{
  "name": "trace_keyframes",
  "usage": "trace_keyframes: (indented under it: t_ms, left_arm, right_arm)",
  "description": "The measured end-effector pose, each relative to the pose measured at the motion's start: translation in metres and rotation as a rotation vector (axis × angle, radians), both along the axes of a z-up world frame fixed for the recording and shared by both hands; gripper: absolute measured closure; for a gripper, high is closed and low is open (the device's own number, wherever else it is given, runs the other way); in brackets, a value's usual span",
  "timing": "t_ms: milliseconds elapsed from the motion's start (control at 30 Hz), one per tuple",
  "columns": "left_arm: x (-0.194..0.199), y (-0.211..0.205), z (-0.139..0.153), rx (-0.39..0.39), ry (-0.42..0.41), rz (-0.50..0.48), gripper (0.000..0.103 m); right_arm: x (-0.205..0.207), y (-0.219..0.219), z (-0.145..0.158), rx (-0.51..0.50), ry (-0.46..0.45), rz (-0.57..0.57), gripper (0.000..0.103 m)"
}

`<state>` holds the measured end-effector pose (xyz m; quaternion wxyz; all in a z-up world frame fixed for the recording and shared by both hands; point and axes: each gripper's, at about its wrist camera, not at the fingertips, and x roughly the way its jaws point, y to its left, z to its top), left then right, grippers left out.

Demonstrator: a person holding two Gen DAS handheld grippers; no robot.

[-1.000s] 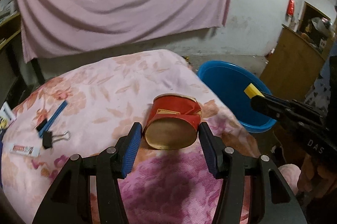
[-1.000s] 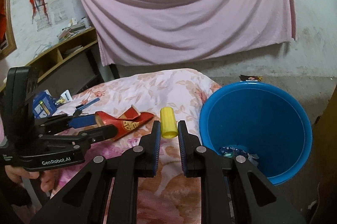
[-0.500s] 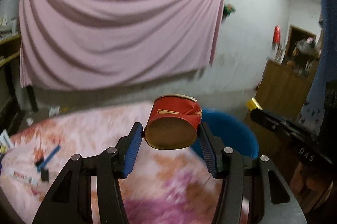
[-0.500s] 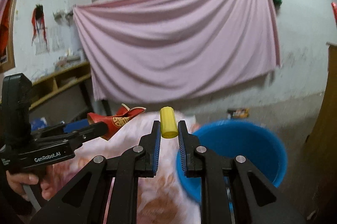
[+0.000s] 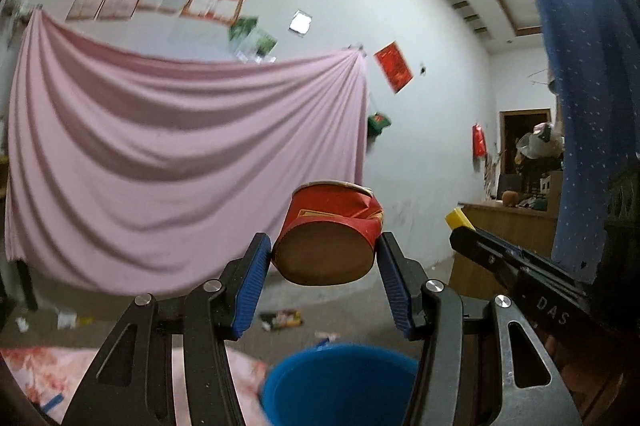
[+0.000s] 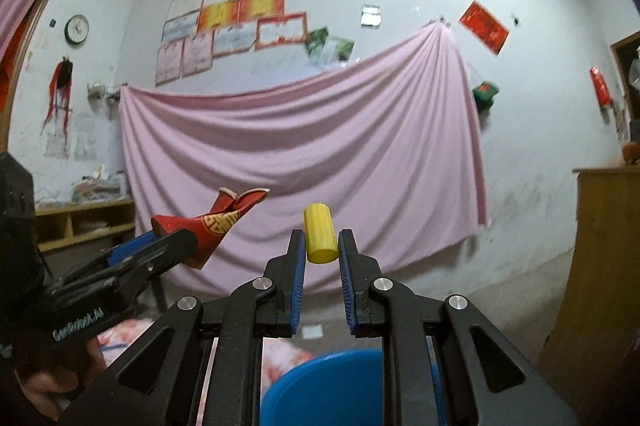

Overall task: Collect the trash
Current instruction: 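Lift the cup and cap and carry both over the blue basin, then open both grippers to drop the cup and cap into the basin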

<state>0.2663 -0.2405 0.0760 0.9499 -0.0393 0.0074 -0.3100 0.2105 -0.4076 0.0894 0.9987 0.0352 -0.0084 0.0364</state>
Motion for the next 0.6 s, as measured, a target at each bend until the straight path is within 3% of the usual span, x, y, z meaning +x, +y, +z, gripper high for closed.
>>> trace_keyframes:
  t_ms: [167, 600]
  left_arm:
    - [0.004, -0.030, -0.008, 0.028, -0.006, -0.022, 0.055]
    - [0.047, -0.053, -0.046, 0.144, 0.279, -0.003, 0.055]
  right_arm:
    - [0.008, -0.010, -0.006, -0.003, 0.010, -0.035, 0.088]
    - [0.035, -0.028, -0.062, 0.073, 0.252, -0.059, 0.088]
